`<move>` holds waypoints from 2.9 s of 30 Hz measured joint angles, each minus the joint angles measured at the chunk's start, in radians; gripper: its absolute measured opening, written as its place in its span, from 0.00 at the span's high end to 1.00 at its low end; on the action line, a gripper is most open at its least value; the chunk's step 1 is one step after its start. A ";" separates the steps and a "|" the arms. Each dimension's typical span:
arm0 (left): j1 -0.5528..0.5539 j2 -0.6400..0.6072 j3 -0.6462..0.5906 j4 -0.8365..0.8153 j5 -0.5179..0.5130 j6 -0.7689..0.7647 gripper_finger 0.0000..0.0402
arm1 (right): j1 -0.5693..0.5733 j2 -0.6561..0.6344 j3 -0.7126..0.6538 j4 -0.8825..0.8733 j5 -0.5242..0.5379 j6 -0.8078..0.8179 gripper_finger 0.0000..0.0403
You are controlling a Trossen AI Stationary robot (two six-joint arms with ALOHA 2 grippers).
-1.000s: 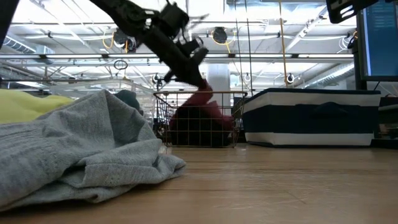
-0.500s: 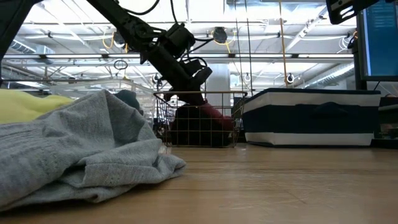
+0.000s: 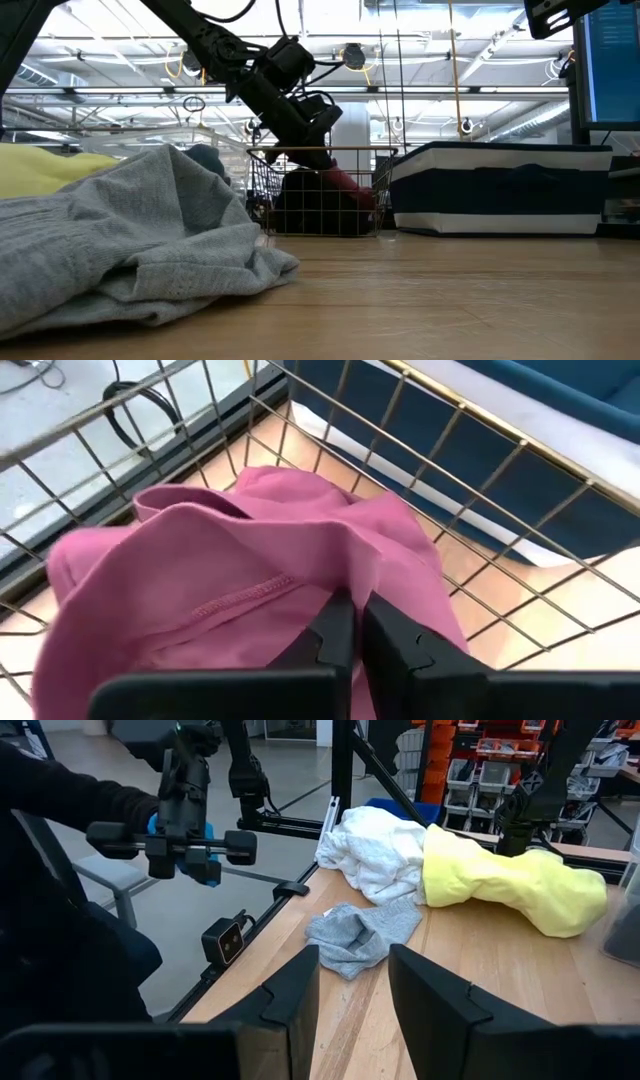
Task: Pick & Place Cloths
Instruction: Put the red underwear into the wire basket, then put the gray underwear into the wire basket
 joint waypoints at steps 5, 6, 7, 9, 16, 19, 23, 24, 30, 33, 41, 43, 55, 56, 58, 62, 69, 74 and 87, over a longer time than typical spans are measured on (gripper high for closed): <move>0.000 0.000 0.000 -0.030 0.002 -0.005 0.84 | 0.000 0.000 0.000 0.000 0.000 0.009 0.72; -0.001 0.000 0.001 -0.040 0.002 -0.005 0.80 | 0.000 0.000 0.000 0.000 -0.001 0.010 0.72; -0.001 0.000 0.001 -0.050 0.002 -0.005 0.77 | 0.000 0.000 0.000 0.000 -0.001 0.010 0.72; -0.001 0.000 0.001 -0.060 0.012 -0.004 0.69 | 0.000 0.000 0.000 0.000 -0.002 0.011 0.72; -0.003 -0.019 0.001 -0.061 0.074 -0.008 0.45 | 0.000 0.000 0.000 0.000 -0.003 0.011 0.72; -0.008 -0.036 0.002 -0.050 0.076 -0.007 0.37 | 0.000 0.000 0.000 0.000 -0.003 0.011 0.72; -0.014 -0.076 0.005 -0.065 0.076 -0.006 0.31 | 0.000 0.000 0.000 0.000 -0.003 0.011 0.72; -0.014 -0.094 0.004 -0.084 0.076 -0.006 0.30 | 0.000 0.000 0.000 0.000 -0.003 0.011 0.72; -0.041 -0.192 0.003 -0.106 0.075 -0.004 0.28 | 0.000 0.000 0.000 0.001 -0.003 0.015 0.72; -0.078 -0.245 0.003 -0.118 0.076 -0.002 0.29 | 0.000 0.000 0.000 0.002 -0.003 0.021 0.72; -0.251 -0.338 0.004 -0.198 0.075 0.001 0.32 | 0.000 0.000 0.000 0.000 -0.004 0.038 0.72; -0.303 -0.352 0.004 -0.244 0.075 0.001 0.32 | 0.000 0.000 0.000 0.001 -0.003 0.038 0.72; -0.637 -0.354 0.003 -0.413 0.058 -0.043 0.32 | 0.000 0.000 0.000 0.000 -0.004 0.037 0.72; -0.664 -0.354 0.003 -0.416 0.045 -0.054 0.32 | 0.000 0.000 0.000 0.000 -0.004 0.037 0.72; -0.719 -0.354 0.003 -0.428 0.013 -0.065 0.32 | 0.000 0.000 0.000 0.001 -0.004 0.037 0.72; -0.809 -0.342 0.003 -0.425 -0.050 -0.127 0.32 | 0.000 0.000 0.000 0.001 -0.004 0.037 0.72; -0.921 -0.315 0.004 -0.436 -0.132 -0.228 0.32 | 0.000 0.000 0.000 0.002 -0.004 0.037 0.72; -0.962 -0.270 0.006 -0.445 -0.169 -0.294 0.32 | 0.000 0.000 0.000 0.005 -0.004 0.037 0.72; -0.983 -0.069 0.003 -0.475 -0.161 -0.400 0.32 | 0.000 0.000 0.000 0.008 -0.003 0.037 0.72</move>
